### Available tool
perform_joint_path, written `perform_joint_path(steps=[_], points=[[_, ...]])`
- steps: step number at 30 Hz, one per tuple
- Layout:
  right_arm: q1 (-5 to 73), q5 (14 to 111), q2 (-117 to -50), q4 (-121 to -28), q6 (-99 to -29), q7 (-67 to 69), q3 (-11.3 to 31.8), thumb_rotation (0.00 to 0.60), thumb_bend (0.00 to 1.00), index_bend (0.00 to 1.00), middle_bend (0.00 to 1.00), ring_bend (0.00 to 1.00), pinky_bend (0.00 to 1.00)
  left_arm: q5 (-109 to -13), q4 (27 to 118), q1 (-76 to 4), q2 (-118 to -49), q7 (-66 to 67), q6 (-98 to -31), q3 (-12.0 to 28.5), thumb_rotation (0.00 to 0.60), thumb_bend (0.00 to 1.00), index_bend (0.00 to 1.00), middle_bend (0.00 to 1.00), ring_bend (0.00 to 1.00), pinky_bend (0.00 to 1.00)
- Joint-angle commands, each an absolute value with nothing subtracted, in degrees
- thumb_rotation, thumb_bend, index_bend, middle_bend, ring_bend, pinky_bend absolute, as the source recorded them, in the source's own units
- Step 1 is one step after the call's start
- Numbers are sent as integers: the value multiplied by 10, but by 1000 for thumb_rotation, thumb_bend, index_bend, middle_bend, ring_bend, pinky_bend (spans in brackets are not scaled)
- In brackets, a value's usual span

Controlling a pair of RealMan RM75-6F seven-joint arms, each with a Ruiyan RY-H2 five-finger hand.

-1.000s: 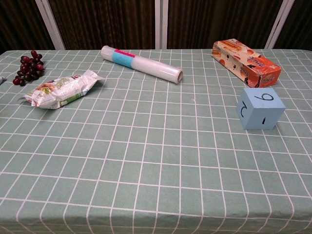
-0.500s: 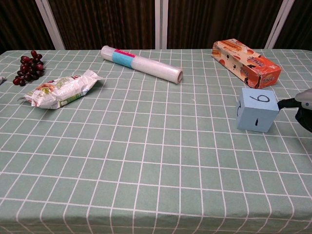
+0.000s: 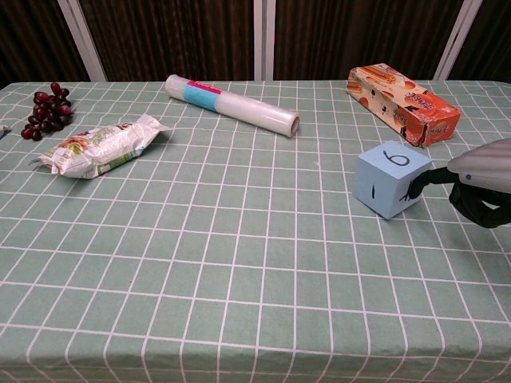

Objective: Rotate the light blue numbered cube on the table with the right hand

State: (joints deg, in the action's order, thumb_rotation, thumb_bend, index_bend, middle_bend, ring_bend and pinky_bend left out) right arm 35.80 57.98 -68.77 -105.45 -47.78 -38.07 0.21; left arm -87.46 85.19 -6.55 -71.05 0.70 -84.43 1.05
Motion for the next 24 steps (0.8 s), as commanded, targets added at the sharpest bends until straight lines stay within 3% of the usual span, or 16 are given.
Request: perform_joint_path(steps=[1,9,24], points=[[376,569,-692,-1066,-473,-395,4,600,1000,181,941,855,748,-875,852,-65,-710,6,-845,11,600,12,78,0,0,20],[441,500,-716,-1082,-466,-455,7,600,1000,173,941,855,748,-873,850,-63,-707,1,-848,12,600,12,79,0,0,19],[600,288,-738,-1103,-491,-549,14,600,1000,140,941,854,747,-867,842,-56,-696,-23,-852,14,600,12,78,0,0,20]])
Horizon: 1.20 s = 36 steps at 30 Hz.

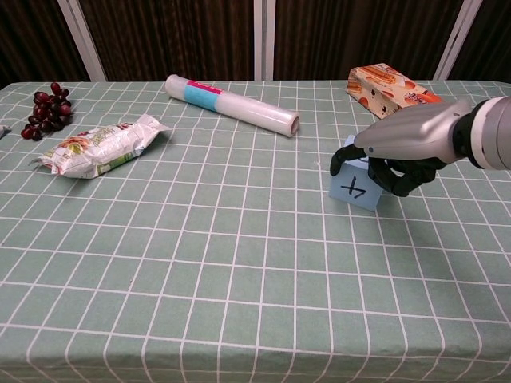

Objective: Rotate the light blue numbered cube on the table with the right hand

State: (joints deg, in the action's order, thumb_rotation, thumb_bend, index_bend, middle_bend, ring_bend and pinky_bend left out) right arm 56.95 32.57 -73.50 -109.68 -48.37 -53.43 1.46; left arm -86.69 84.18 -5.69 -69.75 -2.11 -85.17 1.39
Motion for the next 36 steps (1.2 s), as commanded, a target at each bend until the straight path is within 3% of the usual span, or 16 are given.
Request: perform_joint_path(steps=[1,13,21,36], points=[[611,271,-737,-1104,-491,-552,14,600,1000,140,941,854,747,-867,842,-56,-695,-26,-851,14,600,12,78,0,0,20],[688,177,-711,-1117,-495,-551,-4,600,1000,137,942,855,748,-870,856,-59,-680,-38,-847,15,600,12,79,0,0,20],[707,188,-685,-1141,-463,-519,-14,600,1000,131,941,855,746,-867,857,-57,-679,-38,-848,16,600,11,79,0,0,19],[737,176,-675,-1154,-489,-511,-68,600,1000,193,941,855,747,-869,855,-60,-683,-37,-842,14,600,11,79,0,0,19]])
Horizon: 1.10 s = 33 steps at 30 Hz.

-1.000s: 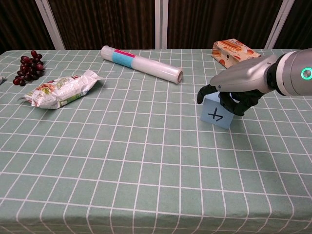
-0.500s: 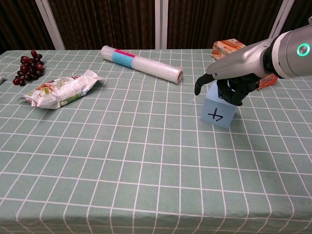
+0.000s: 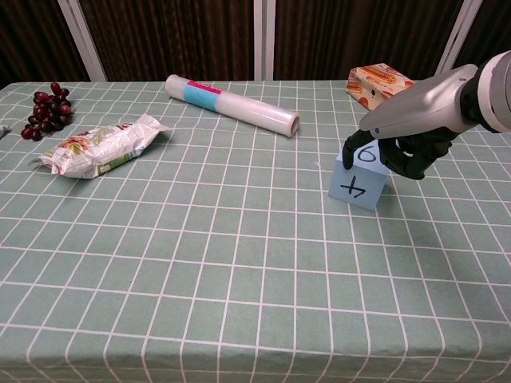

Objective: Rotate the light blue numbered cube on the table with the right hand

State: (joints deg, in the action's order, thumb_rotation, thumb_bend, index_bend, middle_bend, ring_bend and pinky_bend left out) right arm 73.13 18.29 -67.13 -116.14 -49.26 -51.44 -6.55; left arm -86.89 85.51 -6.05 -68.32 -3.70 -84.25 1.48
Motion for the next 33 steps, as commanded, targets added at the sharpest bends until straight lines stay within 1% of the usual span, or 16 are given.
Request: perform_joint_path(steps=[1,6,10,15,26,33], points=[[741,171,-678,-1148,-487,-509,-68,600,1000,193,941,855,747,-869,855,-60,-683,-36,-842,14,600,11,79,0,0,20],[753,157,-688,-1126,-477,-496,-66,600,1000,190,941,854,747,-868,854,-59,-682,-38,-844,14,600,12,79,0,0,19],[761,151,-698,-1110,-474,-486,-64,600,1000,156,941,855,747,-868,852,-58,-681,-41,-844,14,600,12,78,0,0,20],[778,127,-709,-1090,-466,-485,-67,600,1000,147,941,855,747,-867,849,-57,-681,-46,-845,14,600,11,78,0,0,20],[804,84,-709,-1067,-459,-474,-75,600,1000,134,941,855,748,-867,844,-54,-680,-54,-847,13,600,11,79,0,0,20],[814,62,-715,-1038,-439,-463,-81,600,1000,118,941,855,747,-868,844,-51,-679,-54,-849,12,600,11,79,0,0,20]])
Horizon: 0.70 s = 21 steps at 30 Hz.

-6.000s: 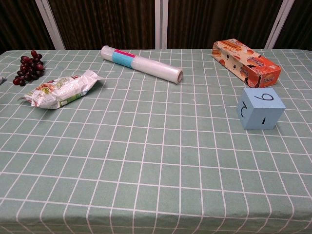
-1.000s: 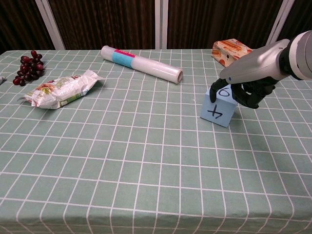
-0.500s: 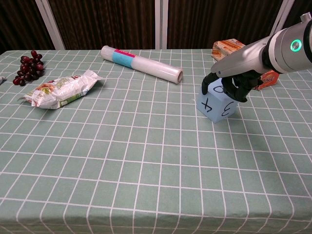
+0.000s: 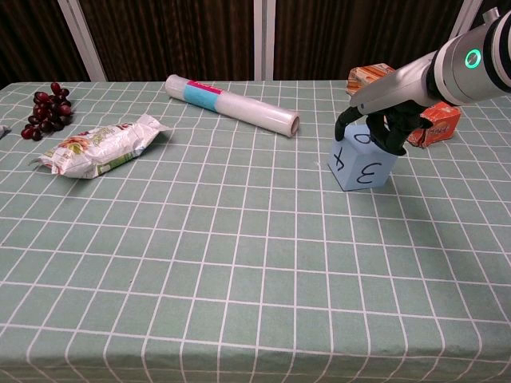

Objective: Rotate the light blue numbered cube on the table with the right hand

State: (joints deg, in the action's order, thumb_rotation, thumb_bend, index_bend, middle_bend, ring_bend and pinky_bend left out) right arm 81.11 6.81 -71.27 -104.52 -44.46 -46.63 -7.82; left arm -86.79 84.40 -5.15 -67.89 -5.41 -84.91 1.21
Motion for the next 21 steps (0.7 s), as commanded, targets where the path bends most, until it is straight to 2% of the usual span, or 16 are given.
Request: perform_joint_path(steps=[1,10,14,18,21], points=[[816,59,-715,-1034,-437,-461,-83,600,1000,116,941,855,747,-868,844,-51,-678,-54,-850,12,600,12,79,0,0,20],[816,61,-714,-1025,-435,-445,-91,600,1000,79,941,855,748,-869,847,-52,-677,-51,-849,13,600,12,79,0,0,20],[802,94,-707,-1033,-454,-423,-81,600,1000,0,941,855,748,-867,848,-52,-678,-50,-848,13,600,11,79,0,0,20],[746,202,-675,-1084,-529,-368,-64,600,1000,0,941,855,747,-867,848,-52,-678,-49,-847,14,600,11,79,0,0,20],[660,354,-644,-1145,-652,-319,-78,600,1000,0,941,854,747,-869,849,-52,-678,-48,-849,14,600,11,79,0,0,20]])
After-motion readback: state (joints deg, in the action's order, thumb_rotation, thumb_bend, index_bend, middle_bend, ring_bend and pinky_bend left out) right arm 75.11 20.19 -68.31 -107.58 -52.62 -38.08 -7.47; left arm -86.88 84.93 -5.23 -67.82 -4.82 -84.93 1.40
